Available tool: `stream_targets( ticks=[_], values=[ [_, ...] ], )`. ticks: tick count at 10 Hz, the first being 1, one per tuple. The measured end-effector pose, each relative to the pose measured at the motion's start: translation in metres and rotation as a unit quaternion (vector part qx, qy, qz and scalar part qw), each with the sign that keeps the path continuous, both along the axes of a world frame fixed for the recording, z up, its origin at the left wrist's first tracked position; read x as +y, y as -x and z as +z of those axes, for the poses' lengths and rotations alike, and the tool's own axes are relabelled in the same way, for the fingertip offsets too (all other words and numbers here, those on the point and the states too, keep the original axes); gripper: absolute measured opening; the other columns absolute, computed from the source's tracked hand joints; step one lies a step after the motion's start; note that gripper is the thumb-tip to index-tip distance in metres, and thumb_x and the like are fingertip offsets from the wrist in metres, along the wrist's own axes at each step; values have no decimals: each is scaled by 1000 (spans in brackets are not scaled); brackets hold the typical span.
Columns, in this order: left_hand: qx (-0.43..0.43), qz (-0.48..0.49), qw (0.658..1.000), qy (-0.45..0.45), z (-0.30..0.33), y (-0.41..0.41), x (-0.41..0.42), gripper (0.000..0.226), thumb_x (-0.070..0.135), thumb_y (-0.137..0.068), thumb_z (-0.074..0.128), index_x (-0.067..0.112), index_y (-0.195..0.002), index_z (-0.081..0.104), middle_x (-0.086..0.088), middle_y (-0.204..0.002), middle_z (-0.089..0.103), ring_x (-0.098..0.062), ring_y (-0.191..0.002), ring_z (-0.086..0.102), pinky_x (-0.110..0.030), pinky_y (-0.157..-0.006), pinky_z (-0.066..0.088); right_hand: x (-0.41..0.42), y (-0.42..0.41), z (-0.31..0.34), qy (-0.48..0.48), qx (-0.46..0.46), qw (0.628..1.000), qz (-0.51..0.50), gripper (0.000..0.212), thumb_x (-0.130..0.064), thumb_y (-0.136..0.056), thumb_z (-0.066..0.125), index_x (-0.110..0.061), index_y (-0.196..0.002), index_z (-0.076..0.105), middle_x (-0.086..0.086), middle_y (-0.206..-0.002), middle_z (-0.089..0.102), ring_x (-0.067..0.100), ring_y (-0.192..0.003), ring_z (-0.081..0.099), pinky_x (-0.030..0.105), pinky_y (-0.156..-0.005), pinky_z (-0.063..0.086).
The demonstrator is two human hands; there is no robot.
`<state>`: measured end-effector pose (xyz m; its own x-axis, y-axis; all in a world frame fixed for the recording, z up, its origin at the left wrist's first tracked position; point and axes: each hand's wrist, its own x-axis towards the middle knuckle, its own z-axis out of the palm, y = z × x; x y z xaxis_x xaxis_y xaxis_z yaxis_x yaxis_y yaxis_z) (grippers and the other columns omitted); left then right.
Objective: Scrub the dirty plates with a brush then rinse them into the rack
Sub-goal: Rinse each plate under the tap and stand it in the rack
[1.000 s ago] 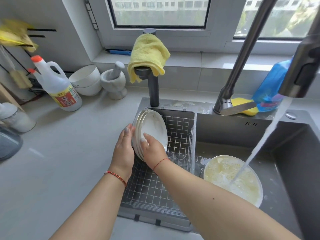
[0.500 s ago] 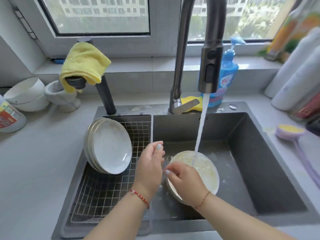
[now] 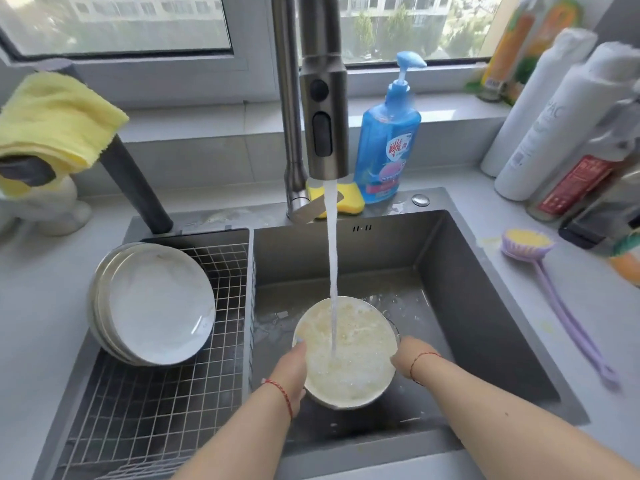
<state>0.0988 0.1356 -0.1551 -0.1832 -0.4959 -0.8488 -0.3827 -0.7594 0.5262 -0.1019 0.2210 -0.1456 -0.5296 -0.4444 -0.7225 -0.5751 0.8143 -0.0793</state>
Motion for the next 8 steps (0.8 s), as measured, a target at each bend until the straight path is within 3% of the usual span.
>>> stream_targets(
  ticks=[1,2,3,4,5,6,7,8],
  values=[
    [-44,-25,998,24,-14,10,-10,53,49,-99,43,11,-134,54,-5,-142,53,-31,-132,50,-40,-105,46,-1,1,-16,-30,3,1000,7,49,-4,-90,42,5,-138,41,14,-124,60,30,-113,58,32,-90,47],
    [-71,-61,993,69,-29,15,-14,60,49,-89,47,5,-128,60,-18,-129,63,-35,-118,61,-48,-99,52,-2,0,-23,-16,21,1000,-11,44,-6,-90,43,0,-133,49,14,-127,58,31,-116,56,36,-97,47],
    [-74,-45,995,56,-51,16,-21,78,58,-76,43,7,-133,56,-15,-129,62,-34,-116,61,-47,-102,49,-3,0,-22,-15,42,998,-36,40,-7,-88,42,-12,-124,58,8,-121,62,26,-109,59,35,-92,50],
    [-62,0,998,19,-35,19,-19,67,61,-91,41,12,-135,52,-7,-130,58,-29,-110,59,-44,-104,46,-2,3,-20,-10,11,998,-68,48,-5,-83,42,-14,-129,55,7,-111,67,24,-84,60,32,-72,50],
    [-41,45,998,7,-33,16,-20,70,68,-85,46,16,-132,55,-3,-129,61,-25,-113,58,-47,-106,45,-2,8,-17,9,-35,996,-79,56,-3,-82,45,-8,-137,46,7,-91,71,24,-69,61,30,-71,57],
    [-13,55,998,-7,12,19,-8,45,52,-98,48,19,-127,57,-4,-127,62,-22,-109,59,-35,-90,52,-1,12,-10,39,-92,987,-126,30,0,-81,42,-5,-97,66,10,-68,65,23,-54,60,24,-53,51],
    [-2,71,997,-18,31,18,0,26,39,-104,46,19,-117,56,-5,-113,65,-19,-89,61,-29,-60,47,3,16,-7,60,-127,975,-171,20,3,-79,41,-4,-77,60,13,-60,59,28,-57,60,29,-53,49],
    [11,97,995,-12,41,17,6,22,36,-103,48,20,-115,57,-9,-120,66,-27,-102,62,-33,-71,51,3,16,1,103,-149,967,-178,22,-6,-90,52,2,-107,63,12,-78,64,28,-71,69,31,-61,58]
  ],
)
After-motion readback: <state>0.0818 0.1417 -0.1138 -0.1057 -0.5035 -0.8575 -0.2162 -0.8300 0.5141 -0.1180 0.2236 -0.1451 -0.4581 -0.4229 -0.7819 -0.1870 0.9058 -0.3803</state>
